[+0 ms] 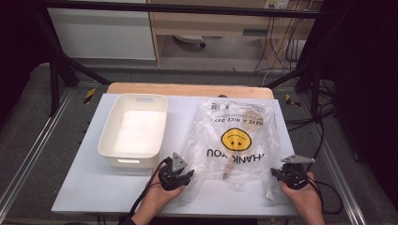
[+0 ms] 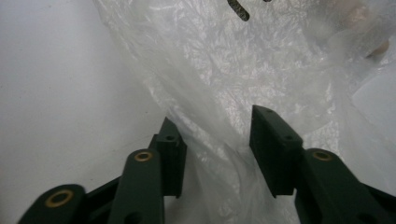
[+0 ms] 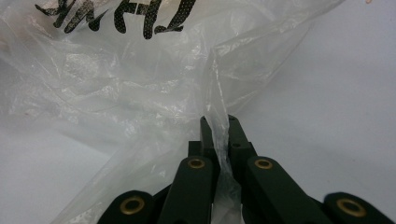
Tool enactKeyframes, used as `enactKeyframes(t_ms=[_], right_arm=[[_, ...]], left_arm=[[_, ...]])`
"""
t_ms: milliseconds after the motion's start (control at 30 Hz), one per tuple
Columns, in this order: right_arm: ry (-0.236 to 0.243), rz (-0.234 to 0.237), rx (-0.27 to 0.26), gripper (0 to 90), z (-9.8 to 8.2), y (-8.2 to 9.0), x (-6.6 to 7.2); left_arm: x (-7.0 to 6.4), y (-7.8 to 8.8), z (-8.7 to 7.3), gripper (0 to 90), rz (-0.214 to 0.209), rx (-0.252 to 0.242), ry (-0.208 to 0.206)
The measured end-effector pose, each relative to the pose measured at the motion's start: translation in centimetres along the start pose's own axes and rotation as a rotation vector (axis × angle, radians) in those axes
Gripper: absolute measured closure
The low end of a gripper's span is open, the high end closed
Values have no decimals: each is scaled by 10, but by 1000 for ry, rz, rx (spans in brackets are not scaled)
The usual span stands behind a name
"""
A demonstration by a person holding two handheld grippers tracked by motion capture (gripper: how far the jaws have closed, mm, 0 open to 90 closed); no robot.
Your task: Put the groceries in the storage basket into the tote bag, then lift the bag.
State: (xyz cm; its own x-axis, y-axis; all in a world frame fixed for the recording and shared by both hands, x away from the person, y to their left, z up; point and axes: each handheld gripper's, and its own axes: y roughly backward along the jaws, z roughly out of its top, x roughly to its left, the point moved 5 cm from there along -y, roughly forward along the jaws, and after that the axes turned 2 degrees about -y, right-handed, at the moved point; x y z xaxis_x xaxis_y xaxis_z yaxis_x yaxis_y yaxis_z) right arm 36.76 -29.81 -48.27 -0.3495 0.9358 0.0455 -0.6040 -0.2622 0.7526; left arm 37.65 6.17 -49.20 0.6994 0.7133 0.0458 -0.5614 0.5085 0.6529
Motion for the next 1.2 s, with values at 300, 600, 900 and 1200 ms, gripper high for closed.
enactKeyframes(t_ms=[300,600,900,1200], right_arm=[[5,36,-6,900,2,1,7],[11,61,-35,900,5,6,12],[17,72,-50,900,7,8,15],[30,74,-44,900,6,7,16]], left_arm=[[2,0,0,898,-11,-10,13],[5,0,1,900,-49,-12,32],[4,4,1,900,-83,-9,42],[5,8,0,900,-96,4,47]])
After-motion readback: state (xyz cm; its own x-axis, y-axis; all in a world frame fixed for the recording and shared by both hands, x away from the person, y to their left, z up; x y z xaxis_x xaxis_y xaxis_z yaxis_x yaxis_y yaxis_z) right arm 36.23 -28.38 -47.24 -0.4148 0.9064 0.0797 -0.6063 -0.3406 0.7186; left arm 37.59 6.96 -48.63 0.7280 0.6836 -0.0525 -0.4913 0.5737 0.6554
